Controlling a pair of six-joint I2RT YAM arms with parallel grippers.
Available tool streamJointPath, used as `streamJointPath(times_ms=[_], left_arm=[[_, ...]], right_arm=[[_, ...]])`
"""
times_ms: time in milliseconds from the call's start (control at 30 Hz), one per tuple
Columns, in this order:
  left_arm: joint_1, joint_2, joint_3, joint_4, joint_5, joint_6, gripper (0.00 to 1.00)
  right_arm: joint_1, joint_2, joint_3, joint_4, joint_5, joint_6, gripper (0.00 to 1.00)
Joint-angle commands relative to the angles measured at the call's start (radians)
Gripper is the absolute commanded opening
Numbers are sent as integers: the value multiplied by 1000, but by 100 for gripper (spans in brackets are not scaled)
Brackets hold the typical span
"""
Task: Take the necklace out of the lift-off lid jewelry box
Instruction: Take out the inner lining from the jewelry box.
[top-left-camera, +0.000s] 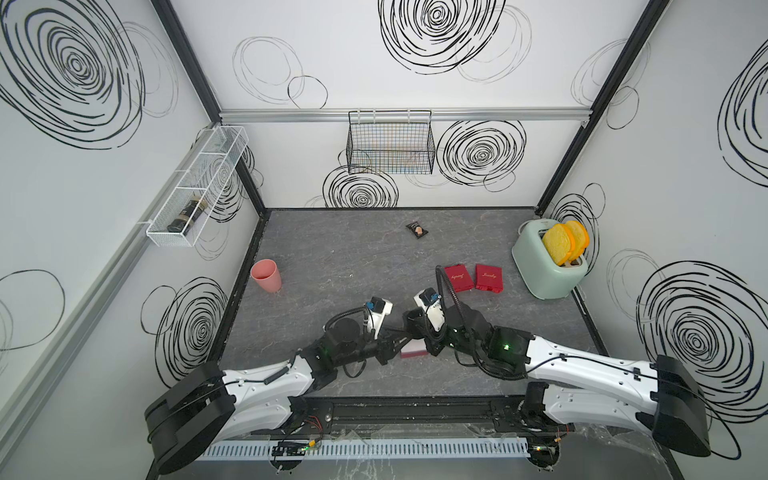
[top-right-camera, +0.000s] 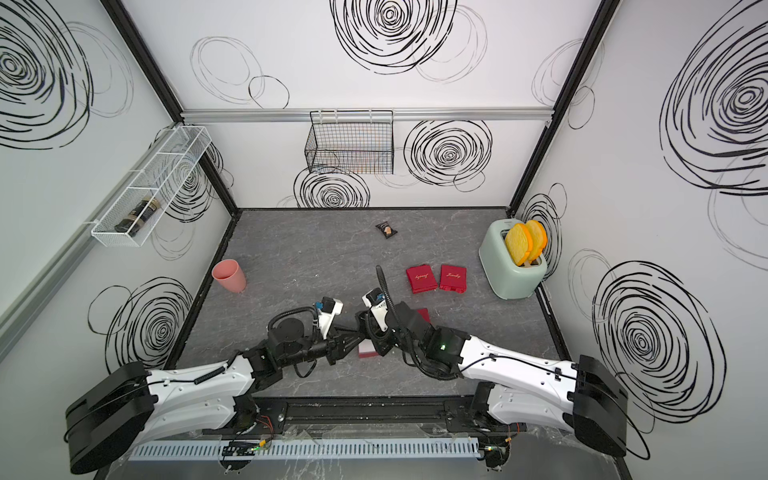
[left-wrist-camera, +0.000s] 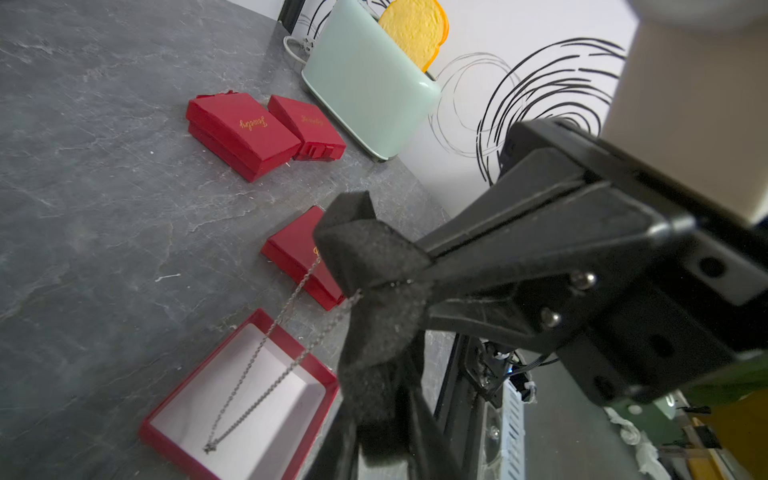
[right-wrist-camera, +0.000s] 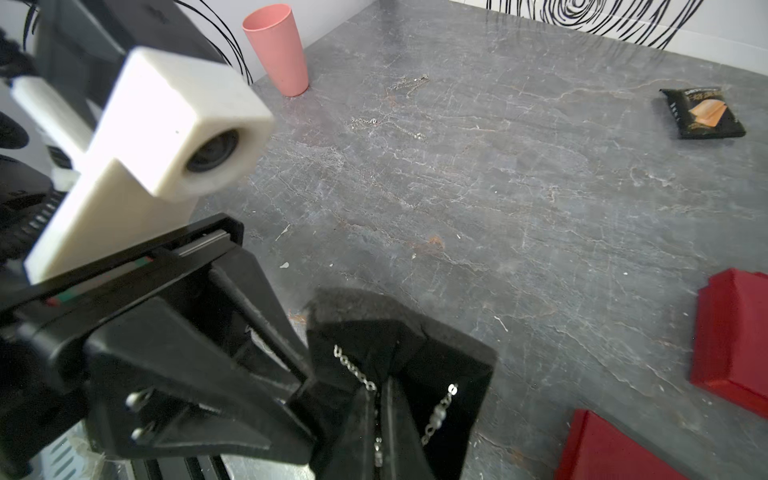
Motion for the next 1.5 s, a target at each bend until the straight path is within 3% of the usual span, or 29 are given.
streamJointPath(times_ms=[0, 67, 200, 300, 500, 667, 933, 1467], left_arm=[[9, -3, 35, 54, 6, 0, 17], [14, -12, 35, 47, 5, 1, 13], [30, -53, 27, 28, -6, 2, 7], [47, -90, 23, 6, -4, 4, 5], [100, -153, 9, 11, 46, -15, 0], [148, -167, -21, 140, 206, -53, 0], [153, -169, -61, 301, 319, -69, 0], [153, -210, -81, 384, 393, -63, 0]], right_arm=[[8, -34, -14, 29, 5, 5, 10], [6, -54, -20, 25, 9, 16, 14], [-11, -116, -38, 7, -2, 44, 34], [-42, -182, -56, -15, -40, 80, 40], [-166, -334, -142, 26, -286, 151, 55], [-307, -414, -216, 113, -524, 216, 51], [-372, -403, -236, 239, -733, 270, 48], [-378, -331, -237, 387, -877, 327, 44]])
